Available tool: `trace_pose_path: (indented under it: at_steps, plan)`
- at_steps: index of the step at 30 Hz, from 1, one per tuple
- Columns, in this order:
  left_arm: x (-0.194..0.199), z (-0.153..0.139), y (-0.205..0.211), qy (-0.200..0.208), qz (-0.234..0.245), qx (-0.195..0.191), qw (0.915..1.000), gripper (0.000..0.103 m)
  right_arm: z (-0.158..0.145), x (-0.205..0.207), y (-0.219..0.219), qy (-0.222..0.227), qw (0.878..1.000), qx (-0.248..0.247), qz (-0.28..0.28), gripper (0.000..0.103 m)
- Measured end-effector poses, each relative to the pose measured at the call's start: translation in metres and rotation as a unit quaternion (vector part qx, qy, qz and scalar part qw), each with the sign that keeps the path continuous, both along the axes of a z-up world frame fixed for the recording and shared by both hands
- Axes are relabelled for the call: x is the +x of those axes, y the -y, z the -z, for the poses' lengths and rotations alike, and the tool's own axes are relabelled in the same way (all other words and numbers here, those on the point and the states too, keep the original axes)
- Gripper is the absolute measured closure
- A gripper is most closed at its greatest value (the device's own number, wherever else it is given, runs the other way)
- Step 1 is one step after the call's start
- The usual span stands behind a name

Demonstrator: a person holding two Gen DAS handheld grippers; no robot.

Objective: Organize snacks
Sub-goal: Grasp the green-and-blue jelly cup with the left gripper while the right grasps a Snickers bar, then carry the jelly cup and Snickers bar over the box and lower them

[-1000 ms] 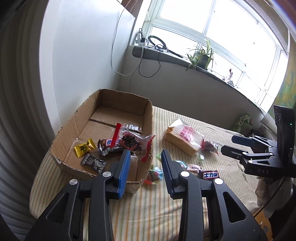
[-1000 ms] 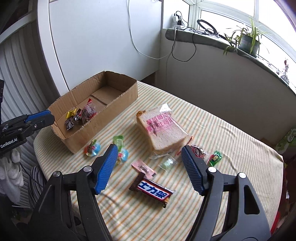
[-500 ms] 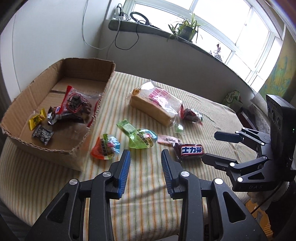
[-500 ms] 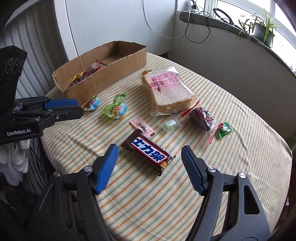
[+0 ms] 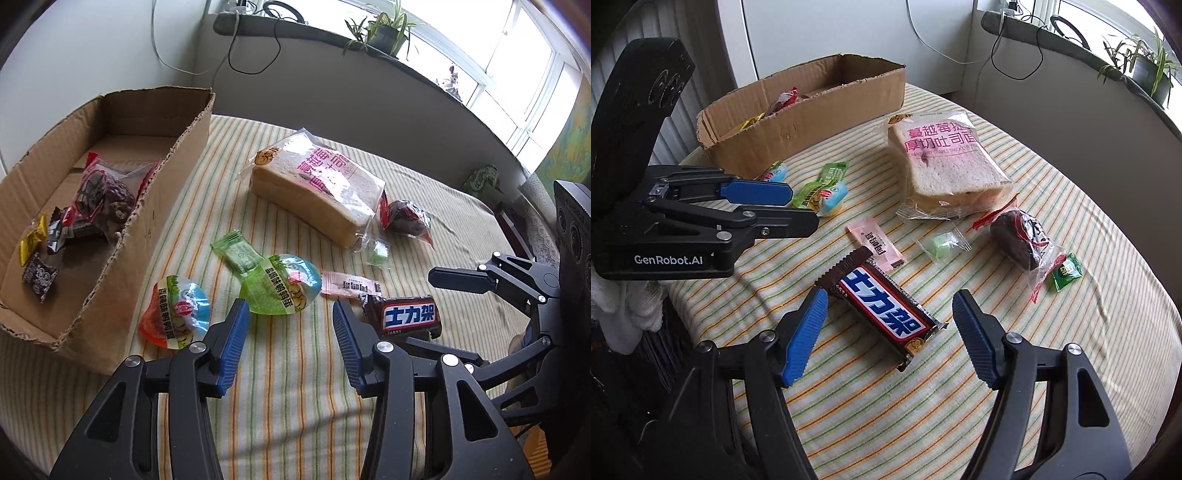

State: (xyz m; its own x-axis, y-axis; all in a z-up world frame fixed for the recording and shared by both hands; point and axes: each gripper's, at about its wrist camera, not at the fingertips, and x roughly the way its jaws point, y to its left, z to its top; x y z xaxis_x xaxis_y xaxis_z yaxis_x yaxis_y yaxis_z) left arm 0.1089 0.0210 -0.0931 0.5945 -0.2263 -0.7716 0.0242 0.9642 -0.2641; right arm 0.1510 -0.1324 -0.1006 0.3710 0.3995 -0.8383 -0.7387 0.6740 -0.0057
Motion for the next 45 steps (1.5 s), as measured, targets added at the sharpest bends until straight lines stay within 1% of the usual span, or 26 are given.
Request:
trace_pose_path:
  at_steps: [5,6,7,12,16,20,22,24,32,45]
  plan:
    - [0.010,0.004,0.004,-0.003,-0.001,0.006,1.0000,0.057,0.006,0.005,0.000,-0.009,1.000,0.007,-0.006,0.030]
    - [0.011,0.004,0.005,-0.001,-0.001,0.009,1.0000,0.057,0.006,0.005,0.000,-0.011,1.000,0.008,-0.008,0.031]
    - [0.013,0.005,0.006,-0.001,0.001,0.012,0.9999,0.057,0.007,0.006,-0.001,-0.013,1.000,0.009,-0.010,0.036]
    - [0.021,0.005,0.014,-0.002,0.003,0.026,0.9997,0.057,0.012,0.009,-0.006,-0.017,1.000,0.005,-0.020,0.040]
    - [0.025,0.006,0.016,0.001,-0.002,0.023,0.9997,0.057,0.015,0.011,-0.007,-0.023,0.999,0.006,-0.021,0.053]
    - [0.025,0.006,0.017,0.004,-0.007,0.023,0.9997,0.058,0.016,0.012,-0.005,-0.023,1.000,0.006,-0.018,0.059]
    - [0.025,0.007,0.016,0.005,-0.011,0.020,0.9997,0.062,0.015,0.011,-0.002,-0.023,1.000,0.008,-0.014,0.068]
    - [0.024,0.007,0.014,0.007,-0.014,0.018,0.9997,0.066,0.014,0.011,0.001,-0.024,1.000,0.011,-0.011,0.073]
    - [0.017,0.004,0.013,0.013,-0.013,0.011,0.9998,0.068,0.010,0.010,0.011,-0.023,0.999,0.022,0.008,0.073]
    - [-0.003,-0.016,0.010,0.038,-0.009,-0.004,0.9992,0.068,-0.006,-0.004,0.023,-0.010,0.999,0.034,0.034,0.073]
